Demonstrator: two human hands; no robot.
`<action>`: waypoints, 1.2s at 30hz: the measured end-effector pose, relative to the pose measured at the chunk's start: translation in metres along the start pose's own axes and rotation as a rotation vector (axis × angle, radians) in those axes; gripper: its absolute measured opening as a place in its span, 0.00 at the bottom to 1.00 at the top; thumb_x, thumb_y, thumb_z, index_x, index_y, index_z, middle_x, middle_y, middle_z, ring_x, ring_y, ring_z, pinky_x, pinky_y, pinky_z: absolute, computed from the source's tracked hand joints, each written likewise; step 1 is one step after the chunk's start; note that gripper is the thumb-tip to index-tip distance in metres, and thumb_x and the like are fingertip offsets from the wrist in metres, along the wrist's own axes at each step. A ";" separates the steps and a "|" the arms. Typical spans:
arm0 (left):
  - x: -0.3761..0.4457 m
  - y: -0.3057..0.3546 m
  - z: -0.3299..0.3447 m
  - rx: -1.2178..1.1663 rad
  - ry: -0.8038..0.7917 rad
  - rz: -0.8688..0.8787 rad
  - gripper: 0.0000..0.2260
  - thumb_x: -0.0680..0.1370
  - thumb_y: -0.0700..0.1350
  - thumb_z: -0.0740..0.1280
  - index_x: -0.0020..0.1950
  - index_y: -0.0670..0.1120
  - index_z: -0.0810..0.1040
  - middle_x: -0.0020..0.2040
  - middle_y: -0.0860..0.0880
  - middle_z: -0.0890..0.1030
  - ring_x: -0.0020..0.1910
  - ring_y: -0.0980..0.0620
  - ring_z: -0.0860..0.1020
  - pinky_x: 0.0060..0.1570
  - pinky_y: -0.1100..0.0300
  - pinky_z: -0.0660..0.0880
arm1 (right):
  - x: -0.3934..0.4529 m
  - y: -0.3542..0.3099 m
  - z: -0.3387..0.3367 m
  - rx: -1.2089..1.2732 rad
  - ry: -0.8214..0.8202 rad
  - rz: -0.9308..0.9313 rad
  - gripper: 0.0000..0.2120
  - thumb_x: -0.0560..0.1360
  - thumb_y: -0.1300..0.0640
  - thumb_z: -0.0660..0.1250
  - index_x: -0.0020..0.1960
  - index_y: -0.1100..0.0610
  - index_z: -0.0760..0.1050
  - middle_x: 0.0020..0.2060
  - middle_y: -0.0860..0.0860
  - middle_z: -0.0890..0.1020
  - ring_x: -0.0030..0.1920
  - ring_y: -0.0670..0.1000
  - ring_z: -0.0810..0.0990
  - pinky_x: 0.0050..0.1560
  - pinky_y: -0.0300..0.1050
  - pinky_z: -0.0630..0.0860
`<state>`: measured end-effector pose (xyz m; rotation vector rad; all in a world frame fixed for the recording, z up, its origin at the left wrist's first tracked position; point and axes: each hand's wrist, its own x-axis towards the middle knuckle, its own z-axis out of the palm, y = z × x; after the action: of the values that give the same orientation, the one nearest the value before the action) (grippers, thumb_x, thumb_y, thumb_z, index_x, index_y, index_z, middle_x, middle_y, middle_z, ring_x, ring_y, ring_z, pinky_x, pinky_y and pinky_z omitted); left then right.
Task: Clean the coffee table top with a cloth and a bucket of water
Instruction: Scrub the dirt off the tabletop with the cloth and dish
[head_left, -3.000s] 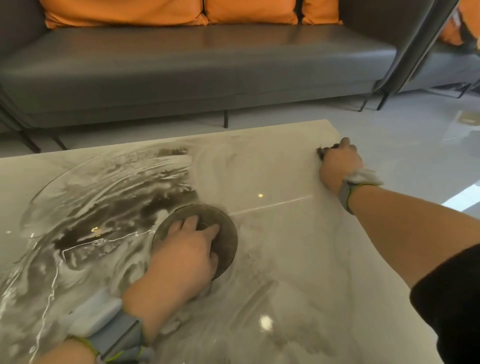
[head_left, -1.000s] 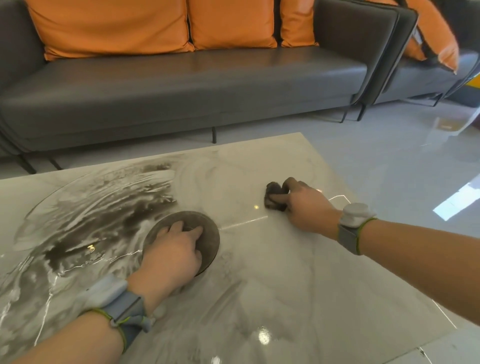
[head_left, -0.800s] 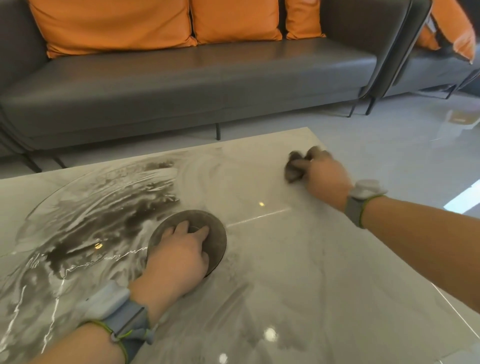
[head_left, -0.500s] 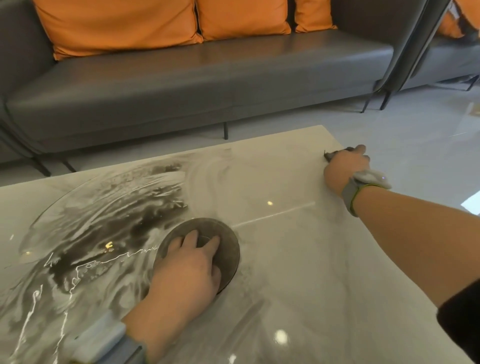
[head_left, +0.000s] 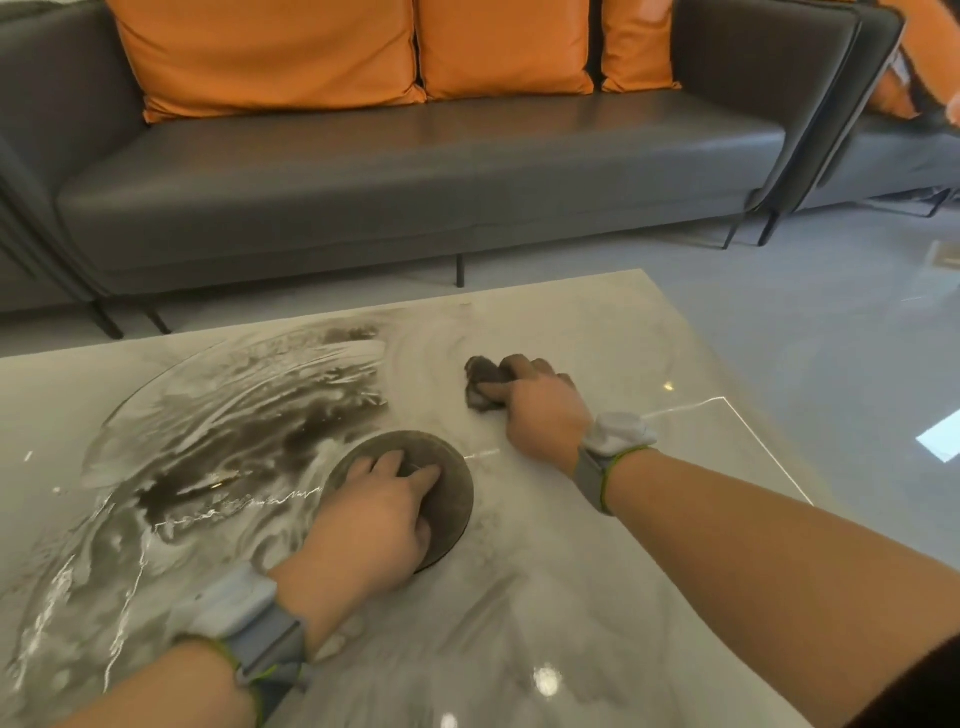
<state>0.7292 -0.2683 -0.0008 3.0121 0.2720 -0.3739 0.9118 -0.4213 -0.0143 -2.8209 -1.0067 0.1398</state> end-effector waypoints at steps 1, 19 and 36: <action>-0.001 -0.002 0.000 -0.005 -0.004 0.002 0.28 0.74 0.53 0.58 0.76 0.60 0.63 0.73 0.47 0.66 0.69 0.43 0.66 0.65 0.49 0.72 | -0.010 -0.002 0.001 -0.008 0.001 -0.015 0.26 0.76 0.59 0.60 0.70 0.36 0.70 0.67 0.50 0.68 0.64 0.58 0.68 0.64 0.55 0.68; -0.081 0.001 0.004 -0.035 0.002 0.103 0.17 0.75 0.56 0.63 0.63 0.54 0.73 0.59 0.48 0.73 0.59 0.42 0.71 0.56 0.47 0.75 | -0.191 -0.076 -0.005 -0.065 -0.118 -0.037 0.22 0.74 0.60 0.61 0.66 0.45 0.74 0.58 0.53 0.69 0.56 0.57 0.72 0.50 0.49 0.77; -0.083 0.023 0.005 -0.099 0.080 0.049 0.15 0.72 0.58 0.67 0.53 0.51 0.72 0.48 0.50 0.67 0.52 0.43 0.69 0.46 0.48 0.75 | -0.214 -0.076 -0.004 0.009 -0.114 -0.017 0.23 0.75 0.53 0.63 0.70 0.41 0.72 0.58 0.51 0.71 0.58 0.56 0.74 0.49 0.48 0.78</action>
<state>0.6533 -0.3046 0.0166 2.9341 0.2159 -0.2288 0.6998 -0.4997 0.0102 -2.8226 -1.0503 0.3063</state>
